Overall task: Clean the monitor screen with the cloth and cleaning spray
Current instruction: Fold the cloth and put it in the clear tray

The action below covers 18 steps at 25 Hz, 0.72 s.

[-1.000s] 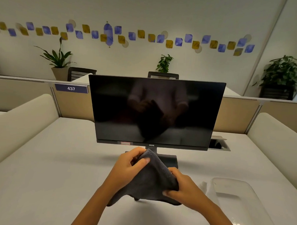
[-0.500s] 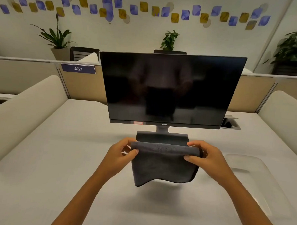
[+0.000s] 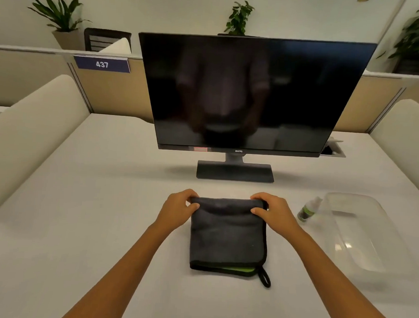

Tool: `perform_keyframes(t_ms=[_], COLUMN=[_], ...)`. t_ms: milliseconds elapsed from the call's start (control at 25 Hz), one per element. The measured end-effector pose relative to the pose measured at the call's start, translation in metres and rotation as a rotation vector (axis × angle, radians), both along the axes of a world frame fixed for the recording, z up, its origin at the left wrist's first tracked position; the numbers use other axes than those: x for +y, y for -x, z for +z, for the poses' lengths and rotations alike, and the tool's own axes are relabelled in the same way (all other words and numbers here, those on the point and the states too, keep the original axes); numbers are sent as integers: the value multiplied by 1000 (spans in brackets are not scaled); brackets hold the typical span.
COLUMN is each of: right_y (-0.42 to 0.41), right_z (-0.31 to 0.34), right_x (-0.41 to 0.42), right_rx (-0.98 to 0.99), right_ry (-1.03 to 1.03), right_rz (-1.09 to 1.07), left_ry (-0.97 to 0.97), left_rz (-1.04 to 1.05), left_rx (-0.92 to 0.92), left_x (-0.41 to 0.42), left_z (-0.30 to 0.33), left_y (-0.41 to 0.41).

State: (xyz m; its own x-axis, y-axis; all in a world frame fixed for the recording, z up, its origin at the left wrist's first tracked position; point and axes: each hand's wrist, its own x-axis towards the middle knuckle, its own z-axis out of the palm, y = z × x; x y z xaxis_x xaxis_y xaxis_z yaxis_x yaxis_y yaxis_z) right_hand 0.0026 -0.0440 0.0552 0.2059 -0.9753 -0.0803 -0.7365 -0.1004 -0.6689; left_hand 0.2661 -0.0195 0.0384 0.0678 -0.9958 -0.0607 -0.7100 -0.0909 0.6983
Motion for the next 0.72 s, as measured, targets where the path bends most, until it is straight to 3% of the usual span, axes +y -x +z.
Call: perform_keyframes(t_ms=[120,280,480,720], right_y=[-4,4,20,19], right_z=[-1,-6,-37,-65], right_x=[3,35,90,120], right_rx=[20,-3,105,248], right_ry=[102,233,299,315], right_rz=[-56,-1,131,169], left_ry=[25,86,151,197], left_rz=[51,-70,-352,-376], left_rx=[68,74,-126,-297], left_x=[-6,22,86,114], left_z=[-2,-2,-24,-42], left_y=[2,-7,-15,2])
